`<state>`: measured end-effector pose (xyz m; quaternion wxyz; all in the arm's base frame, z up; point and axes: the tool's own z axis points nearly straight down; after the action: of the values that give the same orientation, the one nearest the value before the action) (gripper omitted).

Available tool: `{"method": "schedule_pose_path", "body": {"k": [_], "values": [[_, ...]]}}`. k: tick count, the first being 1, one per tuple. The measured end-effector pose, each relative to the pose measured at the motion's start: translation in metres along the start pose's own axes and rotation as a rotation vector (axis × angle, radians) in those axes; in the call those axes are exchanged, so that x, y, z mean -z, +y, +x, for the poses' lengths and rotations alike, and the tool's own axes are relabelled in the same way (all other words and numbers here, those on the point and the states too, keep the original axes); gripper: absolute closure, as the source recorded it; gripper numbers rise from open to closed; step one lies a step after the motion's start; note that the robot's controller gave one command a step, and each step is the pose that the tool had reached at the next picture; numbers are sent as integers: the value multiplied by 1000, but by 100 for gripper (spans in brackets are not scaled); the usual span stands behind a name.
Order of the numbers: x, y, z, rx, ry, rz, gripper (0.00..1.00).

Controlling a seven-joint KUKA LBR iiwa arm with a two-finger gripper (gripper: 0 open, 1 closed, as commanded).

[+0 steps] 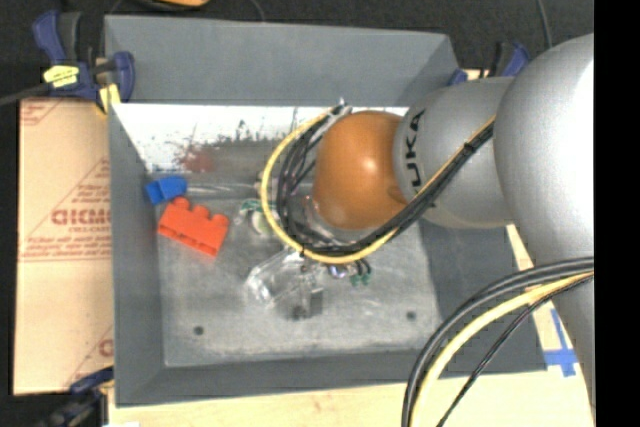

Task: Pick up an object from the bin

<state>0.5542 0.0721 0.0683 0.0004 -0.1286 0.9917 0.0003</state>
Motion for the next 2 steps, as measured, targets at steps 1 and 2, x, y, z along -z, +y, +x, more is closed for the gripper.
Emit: {"method": "schedule_pose_path", "body": {"k": [1, 2], "values": [[0, -1, -1, -9, -2, -1, 0], [1, -2, -1, -17, -3, -2, 0]]}}
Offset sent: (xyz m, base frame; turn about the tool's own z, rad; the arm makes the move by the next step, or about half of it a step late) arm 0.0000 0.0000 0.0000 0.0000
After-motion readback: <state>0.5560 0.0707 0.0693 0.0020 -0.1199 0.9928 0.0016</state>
